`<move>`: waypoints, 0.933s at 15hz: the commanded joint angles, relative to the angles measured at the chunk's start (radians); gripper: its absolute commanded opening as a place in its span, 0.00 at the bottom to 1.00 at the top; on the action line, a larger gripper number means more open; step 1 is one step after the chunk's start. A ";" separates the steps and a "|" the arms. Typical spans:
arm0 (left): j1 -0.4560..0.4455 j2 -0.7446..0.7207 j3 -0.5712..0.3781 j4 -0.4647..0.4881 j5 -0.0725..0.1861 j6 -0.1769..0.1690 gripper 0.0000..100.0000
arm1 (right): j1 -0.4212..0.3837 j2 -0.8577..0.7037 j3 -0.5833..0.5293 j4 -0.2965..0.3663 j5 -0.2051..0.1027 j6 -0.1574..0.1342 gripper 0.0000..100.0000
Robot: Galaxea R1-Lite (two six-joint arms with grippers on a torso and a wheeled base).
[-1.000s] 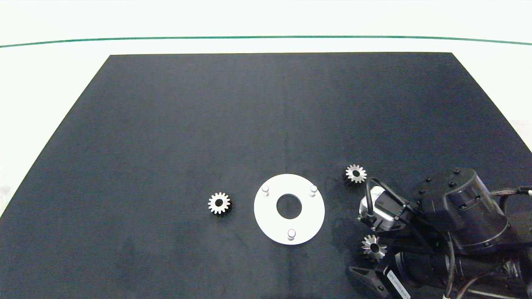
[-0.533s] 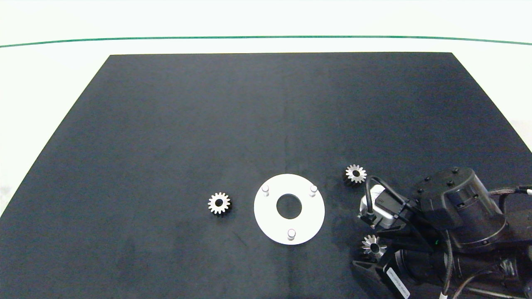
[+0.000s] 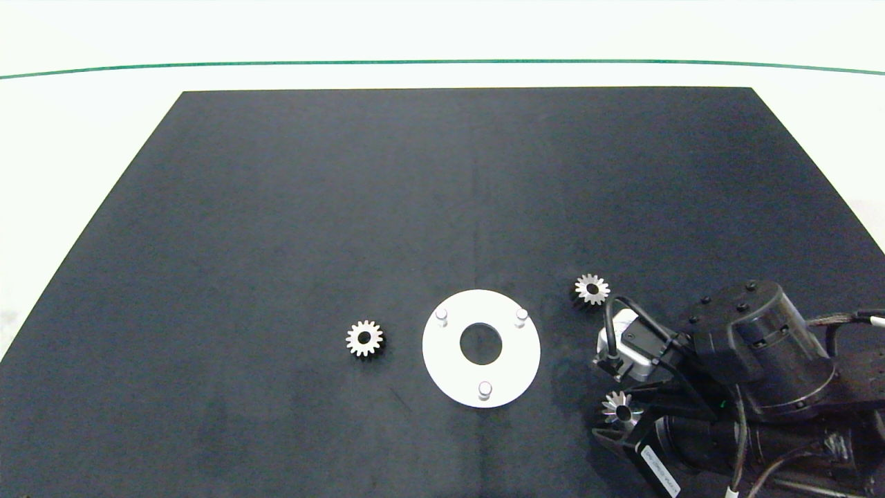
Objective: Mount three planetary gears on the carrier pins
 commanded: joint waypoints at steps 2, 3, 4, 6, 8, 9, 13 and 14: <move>0.000 0.003 -0.020 0.002 0.000 0.000 1.00 | 0.000 0.010 -0.002 -0.001 0.000 0.002 0.47; 0.000 0.003 -0.023 0.002 0.000 0.000 1.00 | 0.000 0.011 -0.002 -0.001 0.000 0.002 0.45; 0.000 0.008 -0.026 0.002 0.000 0.000 1.00 | 0.000 0.017 0.000 -0.019 -0.001 0.002 0.44; 0.000 0.009 -0.026 0.002 0.000 -0.002 1.00 | 0.000 0.019 0.001 -0.027 -0.001 0.000 0.39; 0.000 0.009 -0.025 0.002 0.000 -0.002 1.00 | 0.000 0.017 0.001 -0.027 -0.001 0.000 0.35; 0.000 0.009 -0.025 0.002 0.000 -0.002 1.00 | 0.001 0.017 0.001 -0.027 -0.001 0.000 0.33; -0.003 0.006 -0.025 0.003 0.000 -0.002 1.00 | 0.003 0.019 0.011 -0.022 -0.001 -0.003 0.26; -0.003 0.008 -0.025 0.005 0.000 -0.002 1.00 | 0.003 0.020 0.014 -0.026 -0.001 -0.003 0.23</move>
